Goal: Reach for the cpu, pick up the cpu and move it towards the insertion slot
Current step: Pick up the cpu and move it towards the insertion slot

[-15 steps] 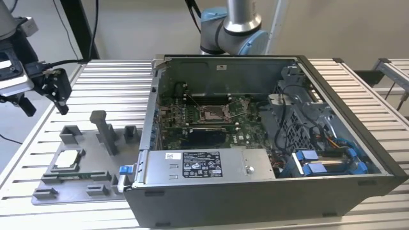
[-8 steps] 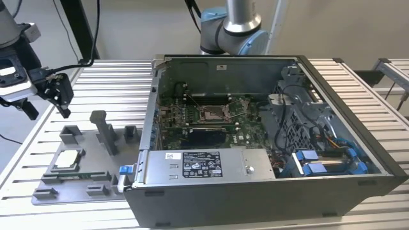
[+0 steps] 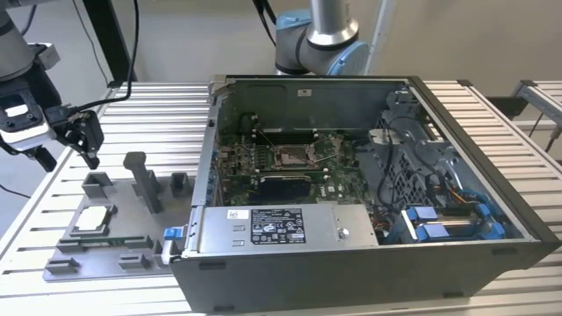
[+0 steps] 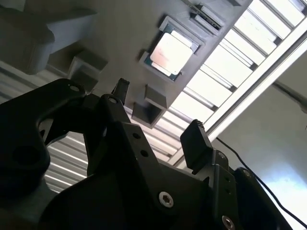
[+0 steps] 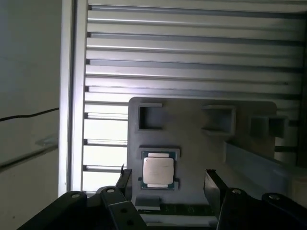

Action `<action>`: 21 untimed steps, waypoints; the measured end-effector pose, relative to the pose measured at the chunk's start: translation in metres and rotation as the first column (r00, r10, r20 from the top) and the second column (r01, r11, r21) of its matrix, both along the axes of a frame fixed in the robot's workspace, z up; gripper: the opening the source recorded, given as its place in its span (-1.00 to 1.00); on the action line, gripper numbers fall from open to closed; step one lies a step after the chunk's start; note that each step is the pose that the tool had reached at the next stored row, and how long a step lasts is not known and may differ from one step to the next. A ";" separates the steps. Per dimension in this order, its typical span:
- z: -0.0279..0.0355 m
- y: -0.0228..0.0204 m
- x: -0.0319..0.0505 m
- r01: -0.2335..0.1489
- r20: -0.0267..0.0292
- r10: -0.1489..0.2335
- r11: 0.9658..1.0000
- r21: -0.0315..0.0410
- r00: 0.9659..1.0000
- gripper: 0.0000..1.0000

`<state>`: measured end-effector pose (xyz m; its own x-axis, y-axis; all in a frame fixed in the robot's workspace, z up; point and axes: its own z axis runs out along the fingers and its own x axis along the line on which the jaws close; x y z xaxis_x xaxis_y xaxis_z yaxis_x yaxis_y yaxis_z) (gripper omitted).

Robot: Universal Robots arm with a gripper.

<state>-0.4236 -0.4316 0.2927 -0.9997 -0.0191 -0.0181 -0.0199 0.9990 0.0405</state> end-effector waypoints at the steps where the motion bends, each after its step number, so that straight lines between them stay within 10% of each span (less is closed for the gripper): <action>1: -0.0017 0.0000 -0.0001 0.000 0.000 0.000 1.000 0.000 1.000 1.00; 13: -0.0236 -0.0002 -0.0020 0.000 0.000 0.000 1.000 0.000 1.000 1.00; 21: -0.0381 -0.0095 -0.0021 0.000 0.000 0.000 1.000 0.000 1.000 1.00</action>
<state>-0.4257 -0.4411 0.2546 -0.9997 -0.0190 -0.0182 -0.0198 0.9990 0.0407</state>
